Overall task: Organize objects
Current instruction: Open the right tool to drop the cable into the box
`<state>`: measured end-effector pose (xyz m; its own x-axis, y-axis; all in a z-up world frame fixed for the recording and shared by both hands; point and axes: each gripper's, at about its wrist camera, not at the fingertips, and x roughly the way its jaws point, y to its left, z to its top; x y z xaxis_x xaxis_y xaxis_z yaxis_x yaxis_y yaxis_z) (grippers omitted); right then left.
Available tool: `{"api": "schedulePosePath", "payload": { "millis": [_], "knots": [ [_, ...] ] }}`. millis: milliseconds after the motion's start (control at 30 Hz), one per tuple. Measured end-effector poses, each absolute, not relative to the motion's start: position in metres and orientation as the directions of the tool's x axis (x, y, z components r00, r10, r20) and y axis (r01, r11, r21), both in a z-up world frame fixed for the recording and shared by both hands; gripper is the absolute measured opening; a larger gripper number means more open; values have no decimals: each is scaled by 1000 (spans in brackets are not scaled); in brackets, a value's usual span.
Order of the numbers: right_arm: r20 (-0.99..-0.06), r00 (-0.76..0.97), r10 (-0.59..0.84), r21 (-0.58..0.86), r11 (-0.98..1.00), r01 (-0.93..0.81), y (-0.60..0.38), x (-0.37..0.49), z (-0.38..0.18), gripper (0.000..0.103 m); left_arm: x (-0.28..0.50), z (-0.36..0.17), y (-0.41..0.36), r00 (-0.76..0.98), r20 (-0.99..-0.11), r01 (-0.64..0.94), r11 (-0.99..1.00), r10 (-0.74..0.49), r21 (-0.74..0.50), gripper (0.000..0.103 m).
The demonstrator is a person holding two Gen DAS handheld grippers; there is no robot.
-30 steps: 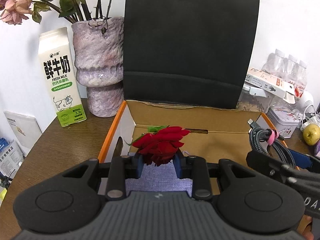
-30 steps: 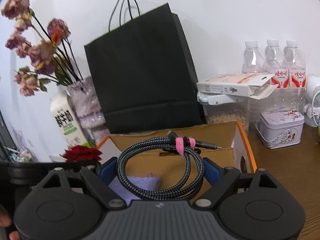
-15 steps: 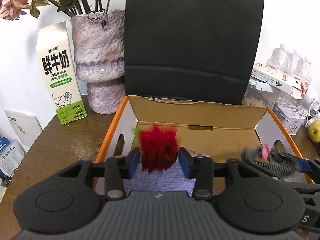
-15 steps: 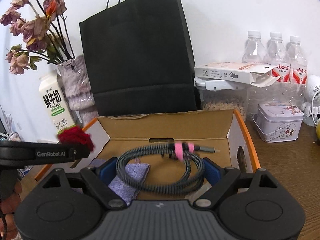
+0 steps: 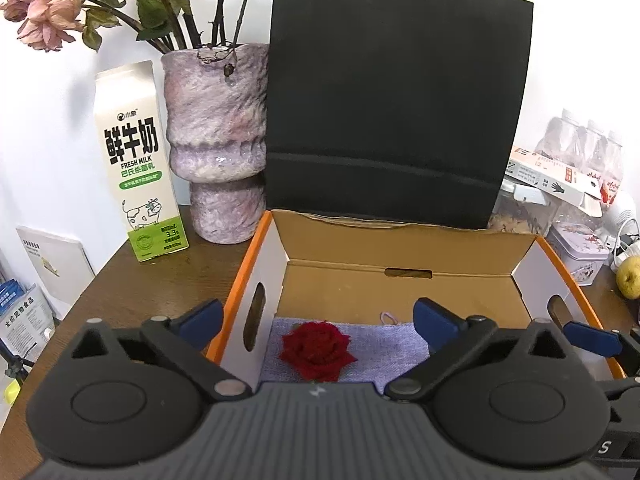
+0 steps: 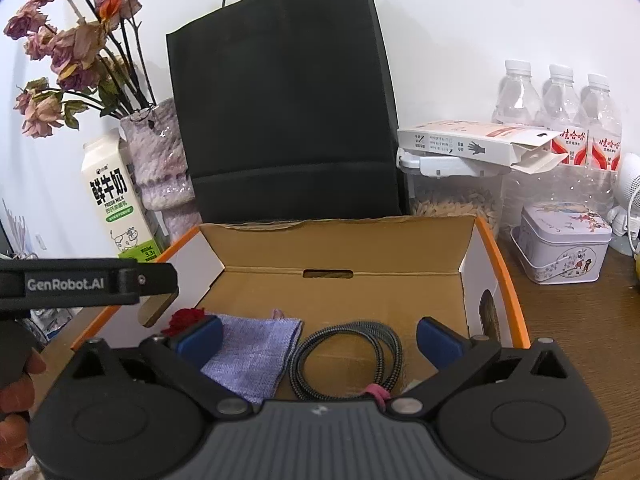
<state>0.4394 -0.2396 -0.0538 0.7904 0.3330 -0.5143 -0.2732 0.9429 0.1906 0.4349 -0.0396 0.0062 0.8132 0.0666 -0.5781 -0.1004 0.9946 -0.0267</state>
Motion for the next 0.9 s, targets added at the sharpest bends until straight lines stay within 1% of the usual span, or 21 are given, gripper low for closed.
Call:
{"api": "schedulePosePath", "payload": {
  "millis": [633,900],
  "knots": [
    [-478,807,346,174,938,-299,-240,416,-34,103,413,21,-34,819,-569,-104,994,71,-25,103],
    [-445,822,355,170,935,-311,-242,397,-22,103,397,33,-31,829,-555,-101,994,67,-31,103]
  ]
}}
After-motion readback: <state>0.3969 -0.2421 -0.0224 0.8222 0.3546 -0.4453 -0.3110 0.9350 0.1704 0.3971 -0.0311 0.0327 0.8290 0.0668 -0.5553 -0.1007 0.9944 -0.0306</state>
